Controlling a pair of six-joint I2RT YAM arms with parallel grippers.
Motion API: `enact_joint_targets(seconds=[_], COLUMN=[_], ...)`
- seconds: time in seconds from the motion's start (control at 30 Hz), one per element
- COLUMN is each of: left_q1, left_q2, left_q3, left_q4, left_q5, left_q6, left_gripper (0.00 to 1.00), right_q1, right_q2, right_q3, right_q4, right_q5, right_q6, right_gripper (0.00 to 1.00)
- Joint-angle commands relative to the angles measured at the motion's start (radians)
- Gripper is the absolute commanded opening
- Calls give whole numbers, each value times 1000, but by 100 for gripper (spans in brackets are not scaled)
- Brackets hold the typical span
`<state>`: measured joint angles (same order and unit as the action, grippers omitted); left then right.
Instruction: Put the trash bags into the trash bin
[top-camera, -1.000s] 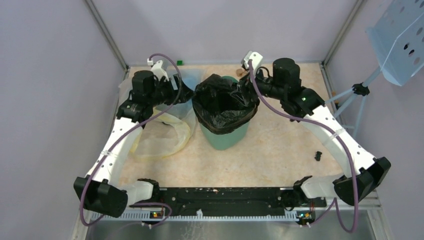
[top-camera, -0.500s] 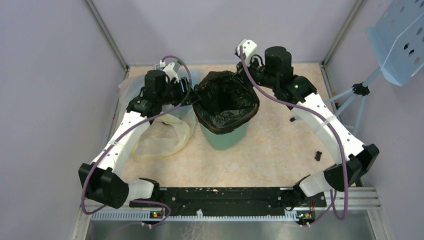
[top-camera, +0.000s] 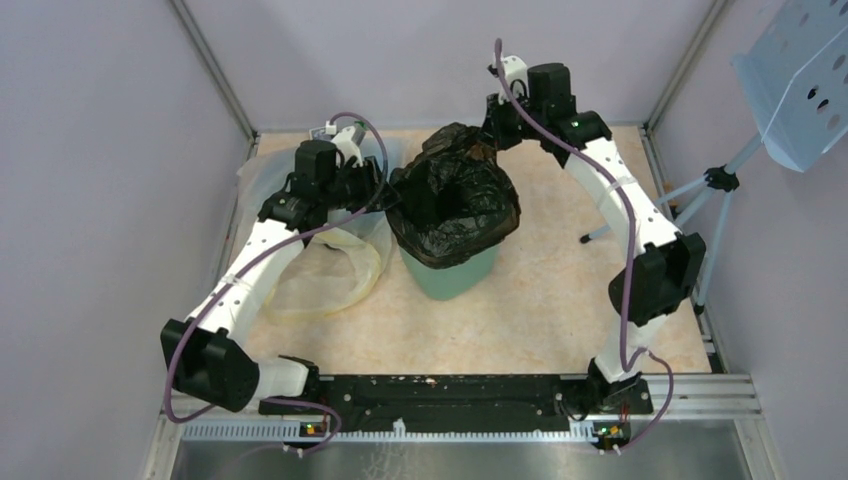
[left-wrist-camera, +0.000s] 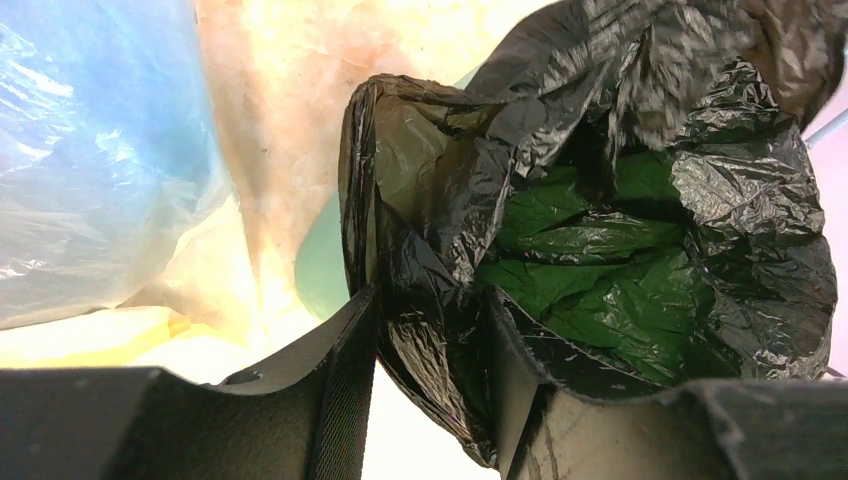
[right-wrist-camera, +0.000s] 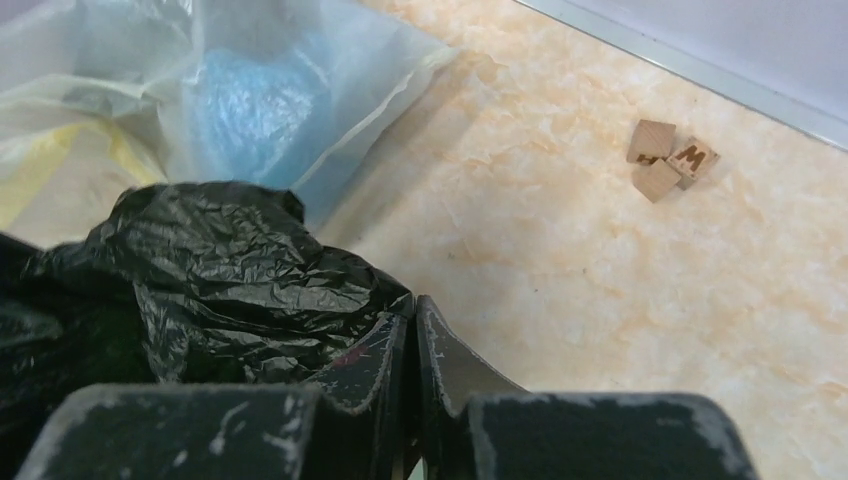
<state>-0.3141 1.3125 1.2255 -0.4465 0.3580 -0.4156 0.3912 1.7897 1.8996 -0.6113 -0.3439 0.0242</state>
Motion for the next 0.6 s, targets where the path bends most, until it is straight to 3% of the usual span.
enact_joint_targets(seconds=[0.0, 0.27, 0.57], left_q1=[-6, -6, -6], left_q2=[3, 14, 17], left_q3=[27, 17, 0], left_q4=[33, 38, 41], left_q5=[-1, 0, -3], left_q6=[34, 45, 61], left_gripper=[47, 47, 46], right_q1=[-33, -36, -49], right_q2=[88, 265, 256], right_q3=[132, 262, 99], right_q4=[-10, -105, -86], right_q5=[-109, -151, -136], right_q6=[122, 154, 167], right_gripper=[7, 8, 8])
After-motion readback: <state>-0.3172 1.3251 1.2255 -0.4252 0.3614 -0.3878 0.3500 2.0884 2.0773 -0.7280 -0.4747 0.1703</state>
